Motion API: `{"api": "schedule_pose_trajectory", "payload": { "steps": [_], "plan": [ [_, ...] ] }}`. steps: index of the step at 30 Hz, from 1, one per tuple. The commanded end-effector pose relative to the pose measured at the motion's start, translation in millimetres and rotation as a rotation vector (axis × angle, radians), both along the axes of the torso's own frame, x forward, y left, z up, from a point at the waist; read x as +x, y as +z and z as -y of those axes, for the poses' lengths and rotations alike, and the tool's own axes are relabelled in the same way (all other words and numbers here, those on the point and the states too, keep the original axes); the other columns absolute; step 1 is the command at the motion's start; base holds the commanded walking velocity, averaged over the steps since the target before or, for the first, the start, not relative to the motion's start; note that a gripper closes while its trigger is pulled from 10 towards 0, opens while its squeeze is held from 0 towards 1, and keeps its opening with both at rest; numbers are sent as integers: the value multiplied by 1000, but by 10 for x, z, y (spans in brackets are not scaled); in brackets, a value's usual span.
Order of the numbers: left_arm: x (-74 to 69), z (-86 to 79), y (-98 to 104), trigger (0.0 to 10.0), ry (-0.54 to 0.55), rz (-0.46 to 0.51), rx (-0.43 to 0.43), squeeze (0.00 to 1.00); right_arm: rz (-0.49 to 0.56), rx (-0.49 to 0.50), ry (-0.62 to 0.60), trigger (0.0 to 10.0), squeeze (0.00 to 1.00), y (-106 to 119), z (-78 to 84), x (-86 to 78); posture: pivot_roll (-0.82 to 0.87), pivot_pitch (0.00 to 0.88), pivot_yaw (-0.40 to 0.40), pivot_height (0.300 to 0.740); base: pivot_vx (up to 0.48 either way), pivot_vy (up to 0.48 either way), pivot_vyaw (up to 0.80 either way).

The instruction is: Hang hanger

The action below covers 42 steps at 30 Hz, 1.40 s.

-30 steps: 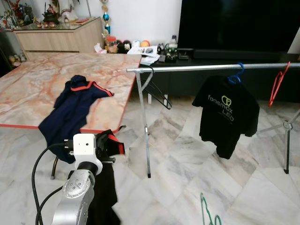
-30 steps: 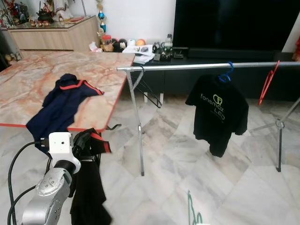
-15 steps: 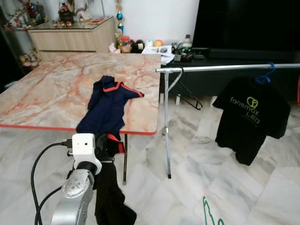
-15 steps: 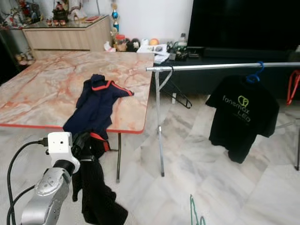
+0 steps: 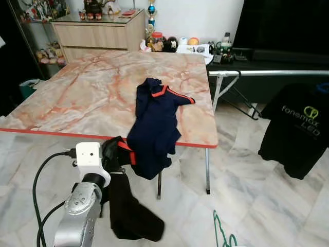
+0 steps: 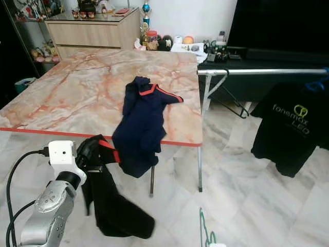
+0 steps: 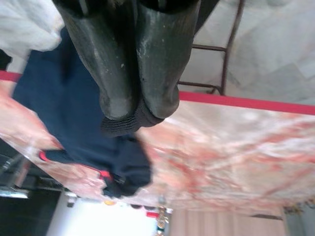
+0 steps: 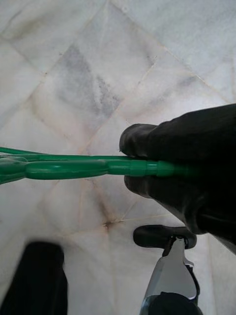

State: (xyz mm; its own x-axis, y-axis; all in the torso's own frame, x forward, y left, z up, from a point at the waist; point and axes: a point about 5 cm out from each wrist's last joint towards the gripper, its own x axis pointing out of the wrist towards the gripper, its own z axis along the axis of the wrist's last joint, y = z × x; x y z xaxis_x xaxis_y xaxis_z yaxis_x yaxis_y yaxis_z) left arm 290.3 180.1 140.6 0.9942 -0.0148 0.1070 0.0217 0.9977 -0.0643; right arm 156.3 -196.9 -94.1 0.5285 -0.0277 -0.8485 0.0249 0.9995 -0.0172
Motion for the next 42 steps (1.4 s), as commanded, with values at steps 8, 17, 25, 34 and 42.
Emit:
{"api": "schedule_pose_trajectory", "payload": {
  "steps": [8, 17, 25, 34, 42],
  "plan": [
    [-21, 93, 148, 10000, -86, 74, 25, 0, 19, 10, -10, 10000, 0, 12, -23, 34, 154, 0, 3, 740, 0, 0, 0],
    [-30, 128, 141, 10000, -104, 77, 41, 0, 15, 9, -6, 10000, 0, 7, -25, 22, 154, 0, 6, 740, 0, -85, 0],
    [-30, 126, 140, 10000, -105, 71, 39, 0, 14, 10, -7, 10000, 0, 6, -27, 19, 155, 0, 6, 740, 0, -267, 0],
    [-28, 110, 146, 10000, -97, 67, 33, 0, 16, 10, -9, 10000, 0, 10, -21, 28, 159, 0, 1, 740, 0, 0, 0],
    [-24, 63, 217, 10000, -95, 97, 40, 0, 20, 11, -11, 10000, 0, 14, -17, 35, 164, 0, 0, 740, 42, 0, 0]
  ]
}}
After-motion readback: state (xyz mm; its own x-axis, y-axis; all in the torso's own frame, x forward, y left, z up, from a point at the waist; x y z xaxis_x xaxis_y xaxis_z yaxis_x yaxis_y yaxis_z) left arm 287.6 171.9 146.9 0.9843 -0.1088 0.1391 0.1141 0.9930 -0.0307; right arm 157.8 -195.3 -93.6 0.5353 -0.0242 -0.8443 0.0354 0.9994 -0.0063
